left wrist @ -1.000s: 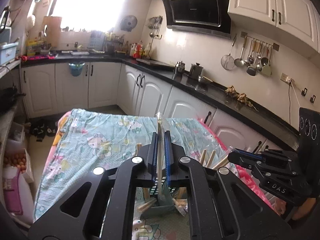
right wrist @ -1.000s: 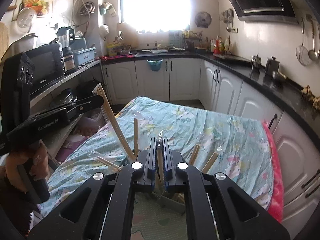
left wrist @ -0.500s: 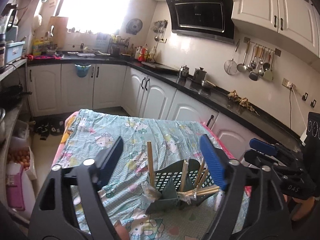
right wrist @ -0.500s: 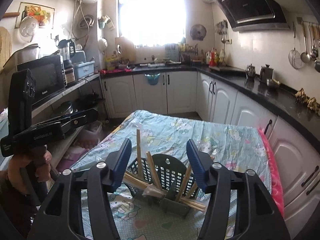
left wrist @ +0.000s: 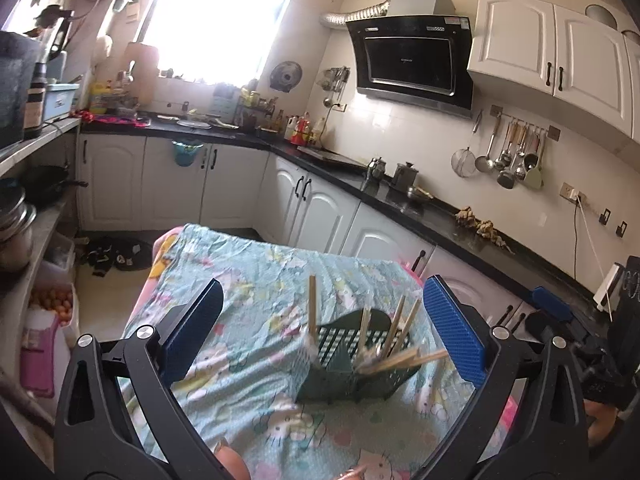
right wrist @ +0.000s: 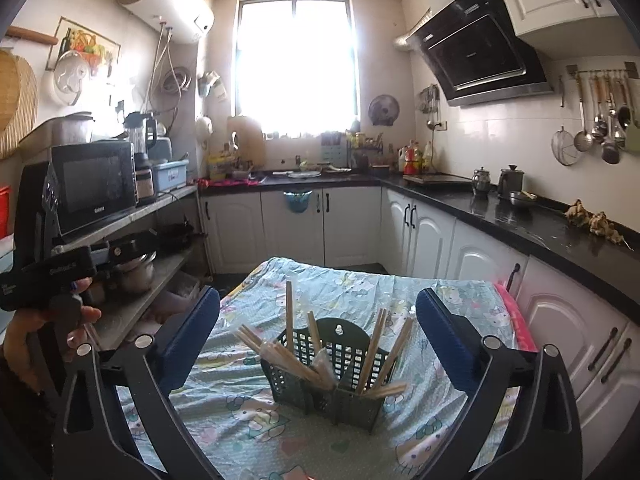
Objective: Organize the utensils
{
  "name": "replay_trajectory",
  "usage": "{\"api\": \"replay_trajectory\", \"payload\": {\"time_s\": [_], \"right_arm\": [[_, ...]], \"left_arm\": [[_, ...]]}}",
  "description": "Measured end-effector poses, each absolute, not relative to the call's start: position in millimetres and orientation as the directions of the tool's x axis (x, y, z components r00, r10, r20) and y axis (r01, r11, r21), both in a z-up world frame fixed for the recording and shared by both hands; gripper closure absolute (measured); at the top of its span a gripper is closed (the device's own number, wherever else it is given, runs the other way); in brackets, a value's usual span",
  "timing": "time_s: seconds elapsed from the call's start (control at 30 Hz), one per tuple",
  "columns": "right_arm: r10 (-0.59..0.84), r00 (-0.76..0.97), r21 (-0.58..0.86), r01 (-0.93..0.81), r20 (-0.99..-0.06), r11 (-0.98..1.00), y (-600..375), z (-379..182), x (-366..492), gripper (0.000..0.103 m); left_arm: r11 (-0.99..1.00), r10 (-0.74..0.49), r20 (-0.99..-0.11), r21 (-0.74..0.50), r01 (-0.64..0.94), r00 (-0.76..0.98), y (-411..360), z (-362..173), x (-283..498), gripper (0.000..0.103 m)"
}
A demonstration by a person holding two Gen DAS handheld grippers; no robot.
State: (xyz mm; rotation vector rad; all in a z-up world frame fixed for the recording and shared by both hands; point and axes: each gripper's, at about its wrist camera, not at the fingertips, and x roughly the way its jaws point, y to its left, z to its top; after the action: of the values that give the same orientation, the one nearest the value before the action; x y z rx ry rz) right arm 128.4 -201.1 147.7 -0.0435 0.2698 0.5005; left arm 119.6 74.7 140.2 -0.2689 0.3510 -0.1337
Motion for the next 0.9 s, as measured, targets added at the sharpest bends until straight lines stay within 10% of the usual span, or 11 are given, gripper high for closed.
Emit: {"api": "replay_trajectory", "payload": {"time_s": [0.9], "right_arm": [[0.327,0.906,-0.01,-0.342,-0.267,0.94,-207,32,38,0.007]], "left_arm": [[0.985,-0.044,-0.461,-0.168,-0.039,0.886,42,26,28,0.011]]}}
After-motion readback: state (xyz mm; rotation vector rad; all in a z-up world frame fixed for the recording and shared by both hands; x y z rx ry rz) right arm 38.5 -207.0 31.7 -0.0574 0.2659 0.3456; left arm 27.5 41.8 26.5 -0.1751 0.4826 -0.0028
